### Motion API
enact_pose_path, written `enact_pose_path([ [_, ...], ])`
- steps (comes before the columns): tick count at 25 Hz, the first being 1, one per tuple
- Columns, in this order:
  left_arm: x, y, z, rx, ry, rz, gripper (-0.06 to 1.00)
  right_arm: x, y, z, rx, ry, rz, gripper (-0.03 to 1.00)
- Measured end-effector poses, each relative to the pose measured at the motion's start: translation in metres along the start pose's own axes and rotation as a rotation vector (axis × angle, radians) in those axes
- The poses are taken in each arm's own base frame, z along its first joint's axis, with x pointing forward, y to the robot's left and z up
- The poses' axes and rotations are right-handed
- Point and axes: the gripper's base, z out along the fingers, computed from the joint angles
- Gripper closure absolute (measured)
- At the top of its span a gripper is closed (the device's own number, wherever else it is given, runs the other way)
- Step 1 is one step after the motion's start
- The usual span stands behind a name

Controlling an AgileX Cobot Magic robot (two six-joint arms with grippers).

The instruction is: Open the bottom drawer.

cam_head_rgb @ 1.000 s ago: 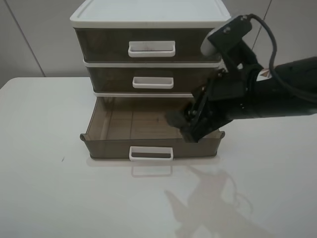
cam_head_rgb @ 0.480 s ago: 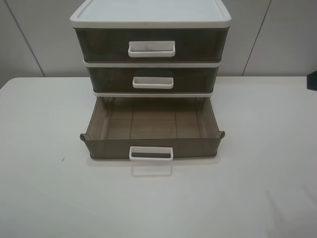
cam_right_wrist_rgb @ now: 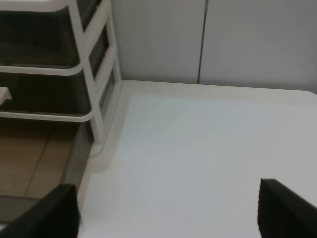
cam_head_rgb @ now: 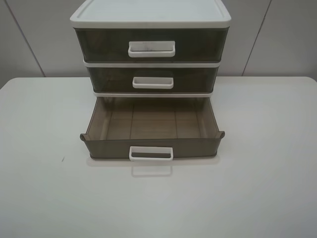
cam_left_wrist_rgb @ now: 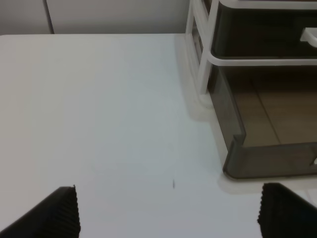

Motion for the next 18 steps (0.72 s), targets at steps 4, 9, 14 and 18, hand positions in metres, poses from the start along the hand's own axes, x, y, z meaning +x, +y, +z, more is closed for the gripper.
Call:
enact_pose_path([
  [4,0.0,0.0,0.0,0.0,0.0,0.0,0.2,0.017,0.002,-0.003,-0.033,-0.015,0.019,0.24],
  [9,0.0,0.0,0.0,0.0,0.0,0.0,0.2,0.043,0.001,-0.002,-0.036,-0.031,0.02,0.24],
  [14,0.0,0.0,0.0,0.0,0.0,0.0,0.2,0.053,-0.001,-0.001,-0.019,-0.012,-0.022,0.24],
  [18,0.0,0.0,0.0,0.0,0.0,0.0,0.2,0.057,-0.001,0.001,-0.009,0.017,-0.078,0.24],
])
